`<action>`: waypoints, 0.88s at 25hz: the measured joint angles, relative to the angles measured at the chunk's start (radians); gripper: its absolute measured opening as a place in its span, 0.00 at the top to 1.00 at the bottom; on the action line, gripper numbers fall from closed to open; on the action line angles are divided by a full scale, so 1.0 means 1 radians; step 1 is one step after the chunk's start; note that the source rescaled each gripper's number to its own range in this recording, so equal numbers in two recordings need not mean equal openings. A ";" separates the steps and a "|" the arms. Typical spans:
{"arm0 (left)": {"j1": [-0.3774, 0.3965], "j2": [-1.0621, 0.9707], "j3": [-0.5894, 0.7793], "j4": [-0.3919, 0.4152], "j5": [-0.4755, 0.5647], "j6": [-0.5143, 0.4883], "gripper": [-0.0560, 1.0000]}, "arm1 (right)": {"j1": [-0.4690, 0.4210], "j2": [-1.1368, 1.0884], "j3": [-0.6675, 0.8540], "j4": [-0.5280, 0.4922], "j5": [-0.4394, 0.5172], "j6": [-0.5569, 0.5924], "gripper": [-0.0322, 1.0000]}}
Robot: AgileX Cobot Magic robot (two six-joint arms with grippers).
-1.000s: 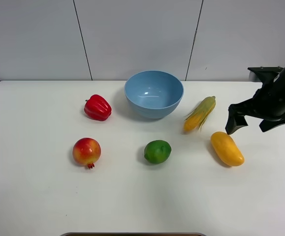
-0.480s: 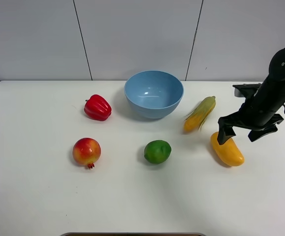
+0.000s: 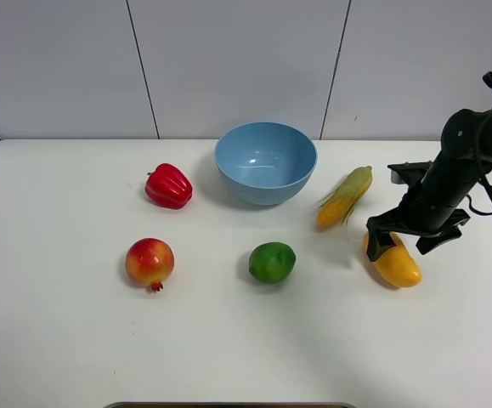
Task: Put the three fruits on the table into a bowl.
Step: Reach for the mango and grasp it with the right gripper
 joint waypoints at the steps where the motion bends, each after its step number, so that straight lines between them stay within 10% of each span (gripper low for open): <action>1: 0.000 0.000 0.000 0.000 0.000 0.000 0.00 | 0.000 0.010 0.000 0.000 -0.005 0.000 0.23; 16: 0.000 0.000 0.000 0.000 0.000 0.000 0.00 | 0.000 0.106 -0.007 0.000 -0.069 -0.010 0.25; 22: 0.000 0.000 0.000 0.000 0.000 0.000 0.00 | 0.000 0.108 -0.007 -0.002 -0.073 -0.010 0.48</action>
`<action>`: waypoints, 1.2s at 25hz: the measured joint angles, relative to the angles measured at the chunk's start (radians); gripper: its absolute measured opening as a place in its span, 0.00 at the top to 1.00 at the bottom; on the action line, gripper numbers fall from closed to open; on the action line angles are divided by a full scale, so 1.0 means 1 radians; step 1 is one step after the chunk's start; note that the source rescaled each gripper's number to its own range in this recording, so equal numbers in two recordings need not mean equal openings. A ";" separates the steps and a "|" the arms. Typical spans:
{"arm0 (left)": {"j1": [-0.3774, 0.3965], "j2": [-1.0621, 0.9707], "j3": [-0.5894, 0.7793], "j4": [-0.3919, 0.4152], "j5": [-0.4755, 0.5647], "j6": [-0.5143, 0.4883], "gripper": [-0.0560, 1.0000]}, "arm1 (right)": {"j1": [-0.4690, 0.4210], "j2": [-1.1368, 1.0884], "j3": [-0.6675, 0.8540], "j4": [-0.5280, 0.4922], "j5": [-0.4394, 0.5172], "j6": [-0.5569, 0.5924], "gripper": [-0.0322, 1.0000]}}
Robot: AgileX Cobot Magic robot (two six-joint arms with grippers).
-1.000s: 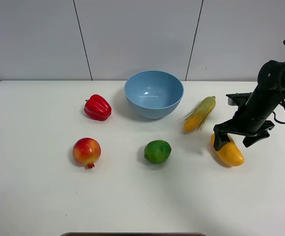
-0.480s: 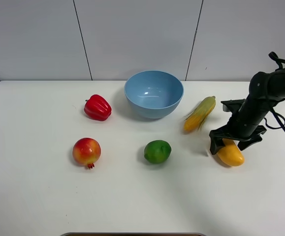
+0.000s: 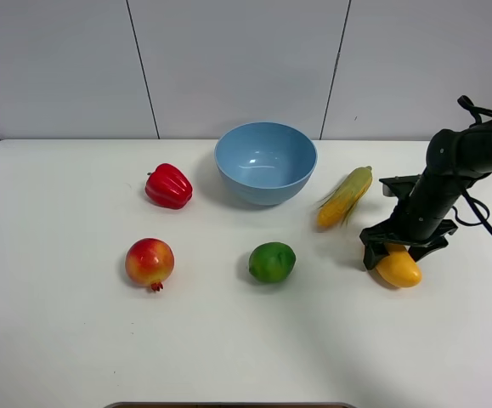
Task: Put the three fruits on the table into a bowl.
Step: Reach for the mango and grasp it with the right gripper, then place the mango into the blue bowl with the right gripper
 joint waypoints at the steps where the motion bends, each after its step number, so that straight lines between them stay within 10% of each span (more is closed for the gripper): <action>1: 0.000 0.000 0.000 0.000 0.000 0.000 0.00 | 0.000 0.000 0.000 0.000 -0.001 0.000 0.51; 11: 0.000 0.000 0.000 0.000 0.000 0.000 0.00 | 0.000 0.003 0.000 0.009 -0.017 0.000 0.96; 30: 0.000 0.000 0.000 0.000 0.000 0.000 0.00 | 0.000 0.003 0.000 0.013 -0.020 0.000 0.97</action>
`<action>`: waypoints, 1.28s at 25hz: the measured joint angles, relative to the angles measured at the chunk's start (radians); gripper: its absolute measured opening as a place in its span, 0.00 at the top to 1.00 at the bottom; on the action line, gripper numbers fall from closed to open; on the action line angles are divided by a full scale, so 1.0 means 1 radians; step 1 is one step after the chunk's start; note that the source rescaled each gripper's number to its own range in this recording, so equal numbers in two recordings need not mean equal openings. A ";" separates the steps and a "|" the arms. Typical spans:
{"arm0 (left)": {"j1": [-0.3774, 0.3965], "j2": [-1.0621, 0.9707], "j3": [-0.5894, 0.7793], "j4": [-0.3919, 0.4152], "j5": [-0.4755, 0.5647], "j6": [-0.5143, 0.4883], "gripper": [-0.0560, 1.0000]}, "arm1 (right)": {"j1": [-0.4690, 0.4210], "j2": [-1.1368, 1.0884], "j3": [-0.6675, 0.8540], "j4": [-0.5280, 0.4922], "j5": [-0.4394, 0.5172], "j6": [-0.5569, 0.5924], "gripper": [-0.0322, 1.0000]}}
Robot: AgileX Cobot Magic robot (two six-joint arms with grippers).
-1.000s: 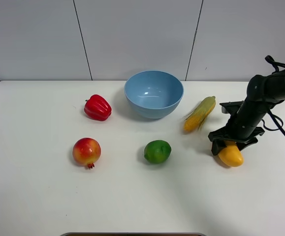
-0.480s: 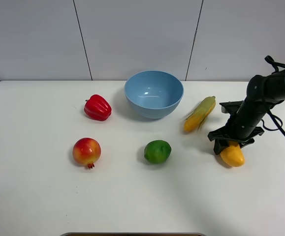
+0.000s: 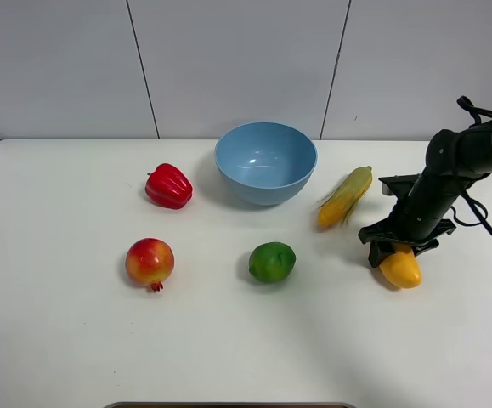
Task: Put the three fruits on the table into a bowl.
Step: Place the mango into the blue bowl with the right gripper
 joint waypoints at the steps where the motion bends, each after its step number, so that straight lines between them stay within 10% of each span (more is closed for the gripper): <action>1: 0.000 0.000 0.000 0.000 0.000 0.000 0.00 | 0.000 0.000 0.000 0.000 0.000 0.000 0.97; 18: 0.000 0.000 0.000 0.000 0.000 0.001 0.00 | 0.000 -0.213 -0.022 0.027 0.000 0.000 0.97; 32: 0.000 0.000 0.000 0.000 0.000 0.001 0.00 | 0.164 -0.213 -0.494 0.078 0.092 -0.016 0.97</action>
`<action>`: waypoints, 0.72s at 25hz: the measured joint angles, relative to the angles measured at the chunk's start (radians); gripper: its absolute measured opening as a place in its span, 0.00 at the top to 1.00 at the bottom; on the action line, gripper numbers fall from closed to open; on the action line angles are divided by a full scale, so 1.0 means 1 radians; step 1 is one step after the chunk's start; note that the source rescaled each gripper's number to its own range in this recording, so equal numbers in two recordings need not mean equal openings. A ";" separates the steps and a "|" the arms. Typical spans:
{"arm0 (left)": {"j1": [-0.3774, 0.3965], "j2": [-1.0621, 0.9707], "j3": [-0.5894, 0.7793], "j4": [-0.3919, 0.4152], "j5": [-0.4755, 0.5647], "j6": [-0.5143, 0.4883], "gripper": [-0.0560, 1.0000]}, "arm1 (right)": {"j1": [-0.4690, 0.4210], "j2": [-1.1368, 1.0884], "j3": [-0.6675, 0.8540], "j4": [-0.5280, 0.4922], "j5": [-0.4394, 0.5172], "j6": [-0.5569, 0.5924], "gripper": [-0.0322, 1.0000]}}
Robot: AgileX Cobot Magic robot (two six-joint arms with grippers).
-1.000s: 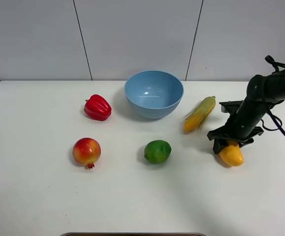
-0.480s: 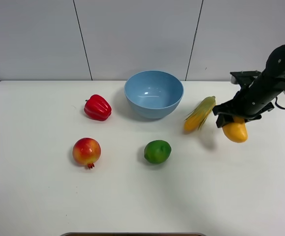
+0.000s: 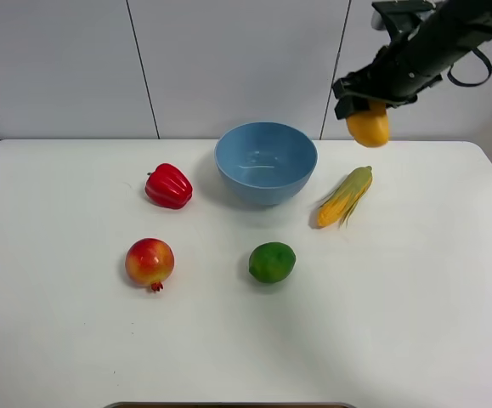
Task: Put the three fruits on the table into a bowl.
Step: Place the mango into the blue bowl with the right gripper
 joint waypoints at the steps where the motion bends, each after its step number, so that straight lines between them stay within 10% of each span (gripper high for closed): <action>1: 0.000 0.000 0.000 0.000 0.000 0.000 0.00 | 0.018 0.012 -0.032 0.000 -0.002 0.000 0.97; 18: 0.000 0.000 0.000 0.000 0.000 0.000 0.00 | 0.162 0.344 -0.197 0.005 -0.195 0.000 0.97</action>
